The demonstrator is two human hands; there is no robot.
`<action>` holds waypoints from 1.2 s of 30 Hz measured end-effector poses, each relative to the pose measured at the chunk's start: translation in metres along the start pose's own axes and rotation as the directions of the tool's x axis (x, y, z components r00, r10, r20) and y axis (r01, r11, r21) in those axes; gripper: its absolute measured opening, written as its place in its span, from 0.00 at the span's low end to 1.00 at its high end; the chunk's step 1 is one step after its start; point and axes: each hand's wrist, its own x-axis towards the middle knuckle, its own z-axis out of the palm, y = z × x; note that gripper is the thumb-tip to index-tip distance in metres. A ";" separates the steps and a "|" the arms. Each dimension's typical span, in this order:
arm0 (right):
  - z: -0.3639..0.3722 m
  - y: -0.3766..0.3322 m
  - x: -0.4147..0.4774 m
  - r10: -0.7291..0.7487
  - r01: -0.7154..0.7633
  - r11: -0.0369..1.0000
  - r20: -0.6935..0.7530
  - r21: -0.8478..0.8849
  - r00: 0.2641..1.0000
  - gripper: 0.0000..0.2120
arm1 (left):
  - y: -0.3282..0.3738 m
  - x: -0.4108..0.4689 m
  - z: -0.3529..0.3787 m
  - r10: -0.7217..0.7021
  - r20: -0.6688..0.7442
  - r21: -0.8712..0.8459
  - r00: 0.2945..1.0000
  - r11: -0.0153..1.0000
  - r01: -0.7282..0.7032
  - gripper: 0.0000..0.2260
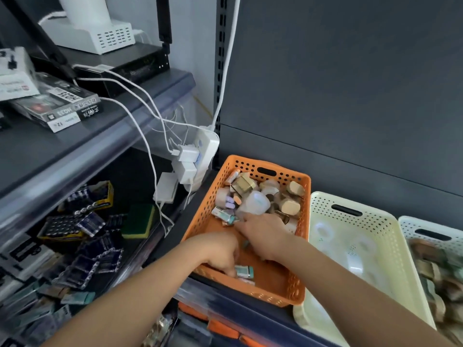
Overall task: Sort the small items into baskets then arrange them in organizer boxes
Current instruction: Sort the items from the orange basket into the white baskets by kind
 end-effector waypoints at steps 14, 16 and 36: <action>0.000 0.002 -0.036 0.389 -0.154 0.796 -0.300 0.585 0.871 0.10 | -0.007 -0.004 0.001 0.143 -0.004 -0.024 0.990 0.989 -0.143 0.18; 0.000 0.005 -0.048 0.487 -0.157 0.723 -0.335 0.672 0.807 0.10 | -0.004 -0.003 0.003 0.175 -0.017 -0.043 0.984 0.983 -0.176 0.19; 0.041 0.096 -0.247 0.887 -0.010 0.302 -0.278 0.953 0.369 0.05 | 0.196 0.006 0.009 0.236 -0.651 -0.491 0.722 0.595 -0.637 0.13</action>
